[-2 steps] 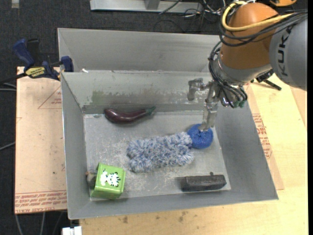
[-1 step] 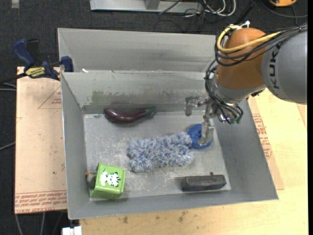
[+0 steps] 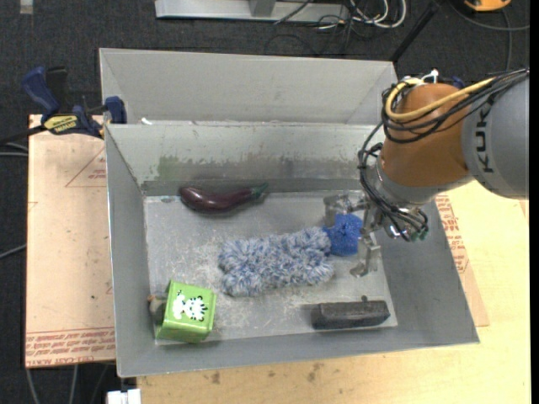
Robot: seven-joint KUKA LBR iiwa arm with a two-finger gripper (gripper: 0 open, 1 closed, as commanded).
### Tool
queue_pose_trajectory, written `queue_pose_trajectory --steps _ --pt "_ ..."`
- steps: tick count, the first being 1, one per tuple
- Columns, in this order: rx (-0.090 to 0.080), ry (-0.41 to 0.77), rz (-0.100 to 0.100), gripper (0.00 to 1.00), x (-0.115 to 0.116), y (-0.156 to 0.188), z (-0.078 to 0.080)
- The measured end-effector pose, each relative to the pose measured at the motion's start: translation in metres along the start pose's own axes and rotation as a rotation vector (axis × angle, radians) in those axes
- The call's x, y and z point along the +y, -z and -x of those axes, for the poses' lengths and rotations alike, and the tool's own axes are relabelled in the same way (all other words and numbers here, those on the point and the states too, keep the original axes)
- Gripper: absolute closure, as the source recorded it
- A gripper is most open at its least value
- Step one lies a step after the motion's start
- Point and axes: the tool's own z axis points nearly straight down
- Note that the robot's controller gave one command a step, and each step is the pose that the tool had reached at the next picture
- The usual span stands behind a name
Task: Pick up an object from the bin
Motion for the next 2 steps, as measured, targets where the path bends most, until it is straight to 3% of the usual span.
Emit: queue_pose_trajectory --steps 1,2 --pt "-0.003 -0.051 -0.001 1.0 0.0116 -0.0507 -0.002" --pt "-0.003 -0.051 -0.001 1.0 0.0116 -0.0507 -0.002"
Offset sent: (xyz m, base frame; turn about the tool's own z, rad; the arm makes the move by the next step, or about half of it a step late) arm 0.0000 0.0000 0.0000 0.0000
